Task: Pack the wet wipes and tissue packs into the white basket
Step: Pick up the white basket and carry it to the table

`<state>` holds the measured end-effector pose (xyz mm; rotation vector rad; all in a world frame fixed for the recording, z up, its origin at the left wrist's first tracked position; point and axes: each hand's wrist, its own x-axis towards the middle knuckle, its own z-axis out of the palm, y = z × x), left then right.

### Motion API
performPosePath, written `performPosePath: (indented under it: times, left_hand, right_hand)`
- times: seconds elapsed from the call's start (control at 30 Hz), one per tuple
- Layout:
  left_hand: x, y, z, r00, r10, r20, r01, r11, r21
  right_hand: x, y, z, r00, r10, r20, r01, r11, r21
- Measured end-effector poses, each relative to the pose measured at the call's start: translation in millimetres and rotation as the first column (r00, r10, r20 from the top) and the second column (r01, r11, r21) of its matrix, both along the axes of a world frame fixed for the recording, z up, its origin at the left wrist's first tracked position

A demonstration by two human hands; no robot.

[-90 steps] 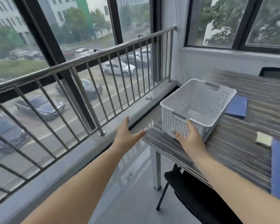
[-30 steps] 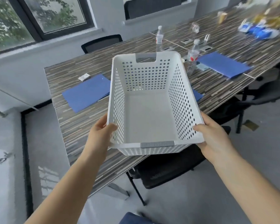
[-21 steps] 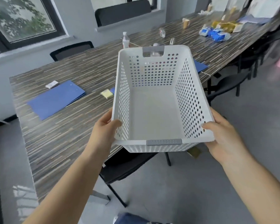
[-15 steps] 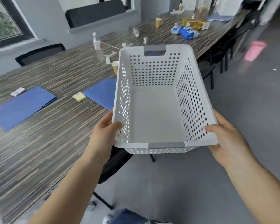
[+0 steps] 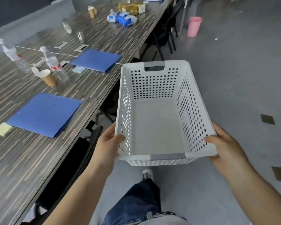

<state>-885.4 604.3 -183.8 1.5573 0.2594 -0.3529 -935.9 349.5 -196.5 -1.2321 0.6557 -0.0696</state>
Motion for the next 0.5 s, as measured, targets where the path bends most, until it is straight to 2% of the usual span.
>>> performPosePath:
  times: [0.13,0.5]
  left_hand:
    - [60.4,-32.6,-14.2,0.996,-0.079,-0.028,0.081,0.996,0.039]
    - [247.5,-125.9,-13.5,0.977,-0.214,-0.021,0.214,0.977,-0.009]
  right_hand:
    - [42.5,-31.7,-11.8,0.999,-0.045,-0.006,0.045,0.999,0.012]
    - [192.3,-111.1,-8.0,0.977,-0.215,-0.009,0.215,0.977,0.003]
